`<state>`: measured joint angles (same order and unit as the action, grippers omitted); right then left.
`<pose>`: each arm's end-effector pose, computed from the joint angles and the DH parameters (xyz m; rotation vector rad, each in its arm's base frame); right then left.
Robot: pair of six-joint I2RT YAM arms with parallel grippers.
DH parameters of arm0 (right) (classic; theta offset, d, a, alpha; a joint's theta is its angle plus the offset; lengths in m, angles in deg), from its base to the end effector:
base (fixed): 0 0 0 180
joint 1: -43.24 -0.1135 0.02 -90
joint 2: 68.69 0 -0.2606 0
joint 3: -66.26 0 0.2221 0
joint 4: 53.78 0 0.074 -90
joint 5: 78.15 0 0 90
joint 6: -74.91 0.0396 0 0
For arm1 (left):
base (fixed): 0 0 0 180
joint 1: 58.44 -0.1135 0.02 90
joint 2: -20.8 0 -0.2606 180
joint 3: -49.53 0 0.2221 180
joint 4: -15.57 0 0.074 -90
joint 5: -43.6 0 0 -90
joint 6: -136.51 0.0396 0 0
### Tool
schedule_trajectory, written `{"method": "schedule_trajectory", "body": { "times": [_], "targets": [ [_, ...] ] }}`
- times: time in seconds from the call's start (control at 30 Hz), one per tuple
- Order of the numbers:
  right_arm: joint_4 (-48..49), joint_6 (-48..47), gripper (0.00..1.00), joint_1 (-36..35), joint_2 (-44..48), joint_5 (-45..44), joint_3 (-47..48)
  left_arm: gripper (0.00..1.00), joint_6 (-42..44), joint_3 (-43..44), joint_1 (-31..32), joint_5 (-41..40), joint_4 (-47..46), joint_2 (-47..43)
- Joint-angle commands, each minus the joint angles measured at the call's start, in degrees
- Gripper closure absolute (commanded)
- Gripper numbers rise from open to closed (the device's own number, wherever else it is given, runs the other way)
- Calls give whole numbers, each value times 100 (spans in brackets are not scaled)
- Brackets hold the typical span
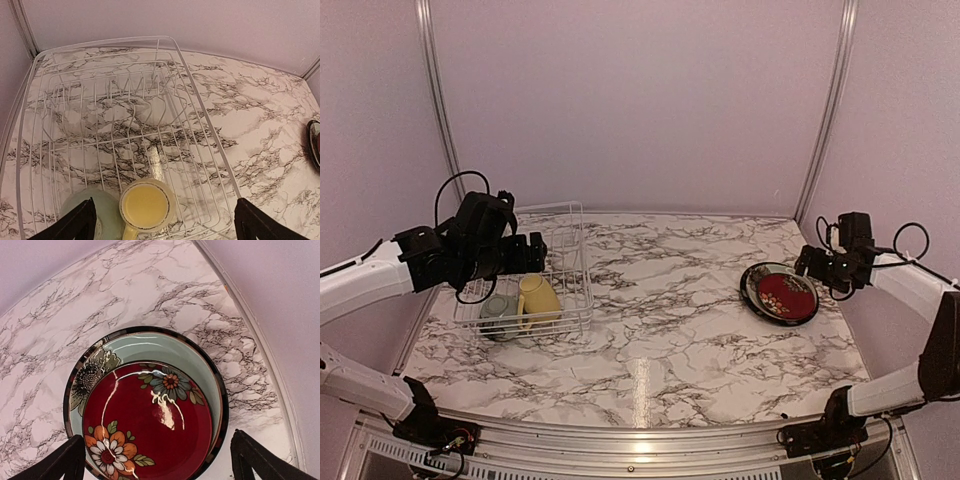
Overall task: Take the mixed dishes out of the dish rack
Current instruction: Grab the cup from the dish rack.
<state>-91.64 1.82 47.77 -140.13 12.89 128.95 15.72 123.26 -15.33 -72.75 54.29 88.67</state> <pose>0.2339 -0.0178 0.2442 0.4357 2.3476 0.1240 0.1834 -0.1476 0.3182 -0.0403 2.0912 -0.2910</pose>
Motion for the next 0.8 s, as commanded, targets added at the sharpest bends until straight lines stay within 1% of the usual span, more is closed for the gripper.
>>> {"method": "schedule_trajectory", "body": {
  "times": [0.0,0.07,0.17,0.27,0.3,0.37,0.43,0.6,0.77],
  "targets": [
    [-139,-157,1,-262,222,-450,245,1,-282,373,-57,186,722,324],
    [-23,-232,2,-429,280,-422,267,1,-320,374,-57,191,756,331],
    [92,-293,2,-879,273,-284,377,1,-361,381,-79,199,841,304],
    [413,-221,1,-1238,191,-170,400,1,-365,447,-126,198,1075,242],
    [521,-148,2,-1389,113,46,429,1,-364,473,-146,219,1163,205],
    [602,-49,1,-1699,-85,169,567,1,-266,454,-226,419,1206,137],
    [739,-30,2,-2056,-306,133,704,1,-167,521,-399,817,1282,197],
    [677,-99,1,-2828,-741,59,1010,1,54,979,-576,1517,1580,800],
    [629,-321,1,-3212,-963,327,1142,1,176,1232,-663,1840,1834,1460]
  ]
}}
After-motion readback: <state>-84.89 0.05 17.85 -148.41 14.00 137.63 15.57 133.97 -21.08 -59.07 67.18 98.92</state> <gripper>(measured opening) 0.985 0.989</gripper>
